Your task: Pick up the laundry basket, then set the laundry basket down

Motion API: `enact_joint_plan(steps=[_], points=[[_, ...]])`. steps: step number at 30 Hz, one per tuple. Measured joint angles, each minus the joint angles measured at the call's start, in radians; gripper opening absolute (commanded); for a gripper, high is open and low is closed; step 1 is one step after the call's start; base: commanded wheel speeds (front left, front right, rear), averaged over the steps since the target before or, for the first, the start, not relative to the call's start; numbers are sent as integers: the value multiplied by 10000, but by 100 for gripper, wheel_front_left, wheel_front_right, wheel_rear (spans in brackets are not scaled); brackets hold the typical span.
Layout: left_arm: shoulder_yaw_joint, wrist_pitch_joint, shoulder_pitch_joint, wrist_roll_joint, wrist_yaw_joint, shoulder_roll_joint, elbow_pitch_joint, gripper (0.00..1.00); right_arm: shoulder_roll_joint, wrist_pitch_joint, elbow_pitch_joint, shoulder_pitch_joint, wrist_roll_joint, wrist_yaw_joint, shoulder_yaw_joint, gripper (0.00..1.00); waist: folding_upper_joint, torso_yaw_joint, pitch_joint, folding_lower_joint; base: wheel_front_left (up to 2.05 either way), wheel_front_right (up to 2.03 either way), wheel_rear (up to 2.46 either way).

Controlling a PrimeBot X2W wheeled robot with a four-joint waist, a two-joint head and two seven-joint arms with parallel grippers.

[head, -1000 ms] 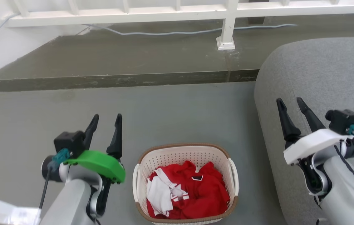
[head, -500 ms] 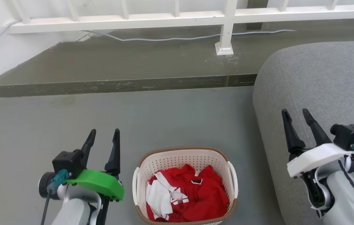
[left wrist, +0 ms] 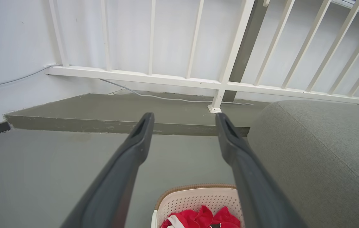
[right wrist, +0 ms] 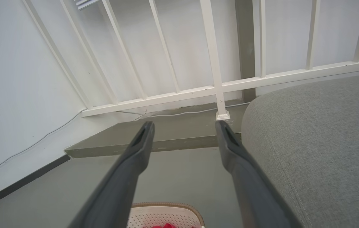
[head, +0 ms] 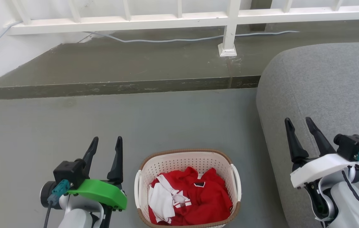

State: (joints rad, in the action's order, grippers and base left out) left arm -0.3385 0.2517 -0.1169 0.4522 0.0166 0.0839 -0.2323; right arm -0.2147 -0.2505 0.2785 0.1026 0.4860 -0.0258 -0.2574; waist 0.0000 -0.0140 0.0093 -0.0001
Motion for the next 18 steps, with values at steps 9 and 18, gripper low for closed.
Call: enact_joint_plan(steps=[9,18], points=[[173,0,180,-366,-92,-82,146,100,138,0,-81,-124,-224,-94,274,100,0,-24,15,0,0,0,0],[387,0,268,-491,-255,-157,209,100,274,0,-105,-287,-491,-267,487,100,0,-33,19,0,0,0,0]])
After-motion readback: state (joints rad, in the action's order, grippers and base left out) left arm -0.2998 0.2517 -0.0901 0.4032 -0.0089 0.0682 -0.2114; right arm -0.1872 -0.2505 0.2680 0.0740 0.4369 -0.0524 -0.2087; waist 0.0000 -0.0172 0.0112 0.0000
